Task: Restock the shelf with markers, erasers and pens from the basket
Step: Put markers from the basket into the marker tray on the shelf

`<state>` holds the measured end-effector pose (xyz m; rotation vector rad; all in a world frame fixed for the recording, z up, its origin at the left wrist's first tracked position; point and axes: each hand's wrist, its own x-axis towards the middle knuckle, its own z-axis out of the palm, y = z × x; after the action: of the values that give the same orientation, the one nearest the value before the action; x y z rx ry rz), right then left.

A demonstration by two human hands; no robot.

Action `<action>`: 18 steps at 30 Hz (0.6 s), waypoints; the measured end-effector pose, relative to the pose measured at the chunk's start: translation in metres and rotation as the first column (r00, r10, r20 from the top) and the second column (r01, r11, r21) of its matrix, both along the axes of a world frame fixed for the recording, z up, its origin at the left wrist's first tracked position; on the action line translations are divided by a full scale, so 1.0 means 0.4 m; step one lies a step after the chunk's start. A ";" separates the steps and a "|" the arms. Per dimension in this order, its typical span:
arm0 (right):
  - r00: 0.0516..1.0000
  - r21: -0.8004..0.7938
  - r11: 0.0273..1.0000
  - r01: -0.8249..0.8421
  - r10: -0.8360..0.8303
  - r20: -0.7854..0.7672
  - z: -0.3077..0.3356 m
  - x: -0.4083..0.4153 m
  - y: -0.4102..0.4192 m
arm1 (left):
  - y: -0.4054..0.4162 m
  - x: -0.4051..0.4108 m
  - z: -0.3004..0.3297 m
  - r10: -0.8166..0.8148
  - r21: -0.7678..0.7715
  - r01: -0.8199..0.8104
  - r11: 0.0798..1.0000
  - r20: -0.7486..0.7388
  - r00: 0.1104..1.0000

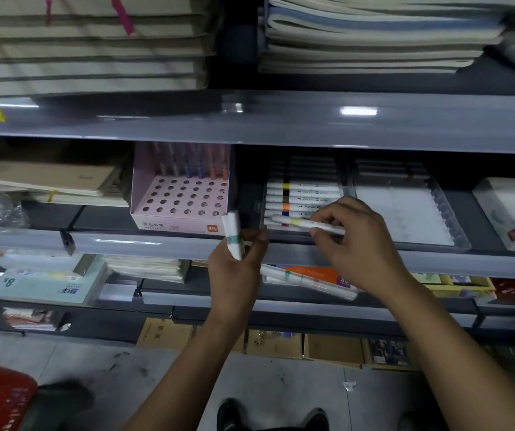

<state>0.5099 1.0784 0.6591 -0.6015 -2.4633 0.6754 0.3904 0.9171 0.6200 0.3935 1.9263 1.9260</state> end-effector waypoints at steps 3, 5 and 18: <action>0.999 0.007 1.000 0.007 -0.008 0.042 -0.008 -0.017 0.010 | -0.007 0.004 -0.017 -0.007 -0.060 -0.001 0.998 -0.129 0.992; 0.999 0.003 1.000 0.004 -0.004 0.047 -0.011 -0.027 0.009 | -0.013 0.006 -0.028 -0.001 -0.093 -0.015 0.996 -0.171 0.985; 0.999 0.068 0.997 -0.022 0.020 0.028 -0.022 -0.025 -0.005 | -0.022 -0.001 -0.034 0.038 -0.111 -0.061 0.992 -0.207 0.978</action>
<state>0.4999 1.0766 0.6504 -0.5630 -2.5103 0.5923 0.3899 0.9081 0.6065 0.5323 2.1864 1.8545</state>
